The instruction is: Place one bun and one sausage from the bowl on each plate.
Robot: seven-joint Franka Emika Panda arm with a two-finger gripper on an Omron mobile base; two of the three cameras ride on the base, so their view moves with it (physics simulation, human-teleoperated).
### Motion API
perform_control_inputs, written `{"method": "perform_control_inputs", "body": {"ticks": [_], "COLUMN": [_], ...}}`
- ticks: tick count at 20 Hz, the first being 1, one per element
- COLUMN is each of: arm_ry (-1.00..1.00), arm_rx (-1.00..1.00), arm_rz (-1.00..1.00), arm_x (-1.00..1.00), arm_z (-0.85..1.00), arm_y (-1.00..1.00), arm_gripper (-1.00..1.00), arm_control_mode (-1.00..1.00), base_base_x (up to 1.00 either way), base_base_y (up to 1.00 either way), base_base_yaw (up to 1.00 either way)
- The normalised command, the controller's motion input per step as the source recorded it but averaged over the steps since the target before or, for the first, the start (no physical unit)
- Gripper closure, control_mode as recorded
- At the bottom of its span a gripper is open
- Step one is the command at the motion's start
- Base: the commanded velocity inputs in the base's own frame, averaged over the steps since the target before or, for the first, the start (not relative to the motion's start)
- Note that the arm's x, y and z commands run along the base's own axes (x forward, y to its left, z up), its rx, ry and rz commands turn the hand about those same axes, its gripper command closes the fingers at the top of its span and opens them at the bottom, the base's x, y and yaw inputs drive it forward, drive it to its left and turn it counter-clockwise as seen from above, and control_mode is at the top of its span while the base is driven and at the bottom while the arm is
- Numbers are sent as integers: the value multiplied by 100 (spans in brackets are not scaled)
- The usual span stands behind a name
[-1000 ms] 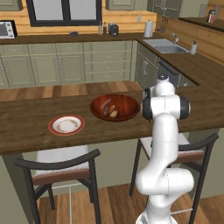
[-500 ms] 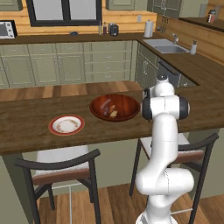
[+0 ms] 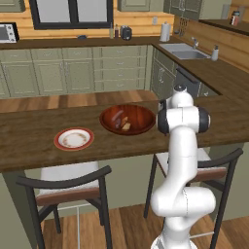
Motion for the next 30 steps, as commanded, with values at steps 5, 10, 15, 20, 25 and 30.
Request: {"method": "perform_control_inputs", "body": {"ticks": [5, 10, 15, 20, 25, 30], "arm_ry": [0, 0, 0, 0, 0, 0], "arm_rx": [0, 0, 0, 0, 0, 0], "arm_rz": [0, 0, 0, 0, 0, 0], "arm_x": [0, 0, 0, 2, 11, 15], "arm_z": [-14, -17, -10, 0, 0, 0], "arm_y": [0, 0, 0, 0, -1, -4], "arm_gripper": [100, 100, 100, 100, 100, 100], "arm_control_mode": [-100, -100, -100, -100, -100, -100], "base_base_x": [0, 0, 0, 0, 0, 0], "base_base_y": [0, 0, 0, 0, 0, 0], "base_base_yaw": [0, 0, 0, 0, 0, 0]}}
